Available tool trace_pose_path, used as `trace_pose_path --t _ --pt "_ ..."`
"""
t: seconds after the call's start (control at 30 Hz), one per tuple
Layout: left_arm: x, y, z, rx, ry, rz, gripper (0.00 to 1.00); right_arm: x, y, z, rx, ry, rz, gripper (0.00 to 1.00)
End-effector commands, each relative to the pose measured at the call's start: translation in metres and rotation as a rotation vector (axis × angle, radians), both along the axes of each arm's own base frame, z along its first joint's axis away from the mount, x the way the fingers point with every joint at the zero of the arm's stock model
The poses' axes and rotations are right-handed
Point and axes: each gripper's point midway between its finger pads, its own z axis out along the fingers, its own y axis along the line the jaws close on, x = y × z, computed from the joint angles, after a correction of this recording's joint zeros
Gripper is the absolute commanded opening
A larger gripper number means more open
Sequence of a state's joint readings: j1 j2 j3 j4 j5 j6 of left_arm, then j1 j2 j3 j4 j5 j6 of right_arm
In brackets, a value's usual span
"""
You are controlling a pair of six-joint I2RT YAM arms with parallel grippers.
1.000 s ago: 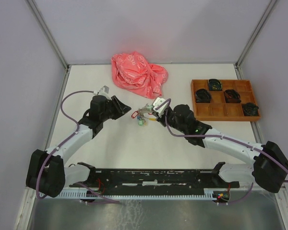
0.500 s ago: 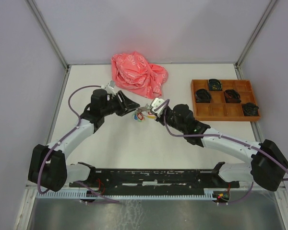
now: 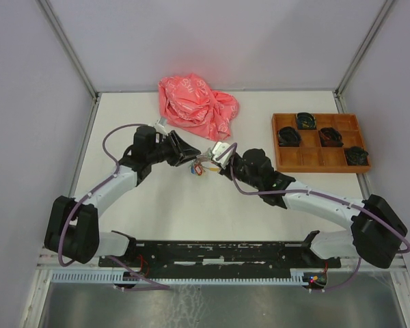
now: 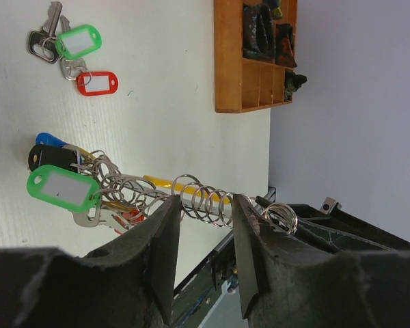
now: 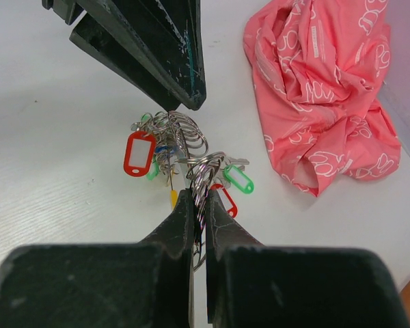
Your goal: Put the keys on the keyring
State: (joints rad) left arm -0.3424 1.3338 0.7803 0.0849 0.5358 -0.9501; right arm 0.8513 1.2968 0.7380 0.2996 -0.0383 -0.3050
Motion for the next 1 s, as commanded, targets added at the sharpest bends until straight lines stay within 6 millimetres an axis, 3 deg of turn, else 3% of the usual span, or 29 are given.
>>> trace_pose_path --t 0.0,0.2,0.6,0.97 --pt "0.006 -0.008 0.022 -0.061 -0.013 -0.017 0.43 0.002 0.015 0.036 0.097 -0.086 0.036 0.01" --pt "0.004 -0.013 0.026 -0.084 -0.004 -0.046 0.42 0.001 0.018 0.029 0.089 -0.078 0.038 0.01" --pt "-0.006 -0.013 0.014 -0.077 0.036 -0.067 0.42 -0.003 0.021 0.016 0.057 -0.071 0.061 0.01" --pt "-0.008 -0.017 0.024 -0.143 0.031 -0.070 0.37 -0.013 0.022 -0.013 -0.044 -0.071 0.071 0.01"
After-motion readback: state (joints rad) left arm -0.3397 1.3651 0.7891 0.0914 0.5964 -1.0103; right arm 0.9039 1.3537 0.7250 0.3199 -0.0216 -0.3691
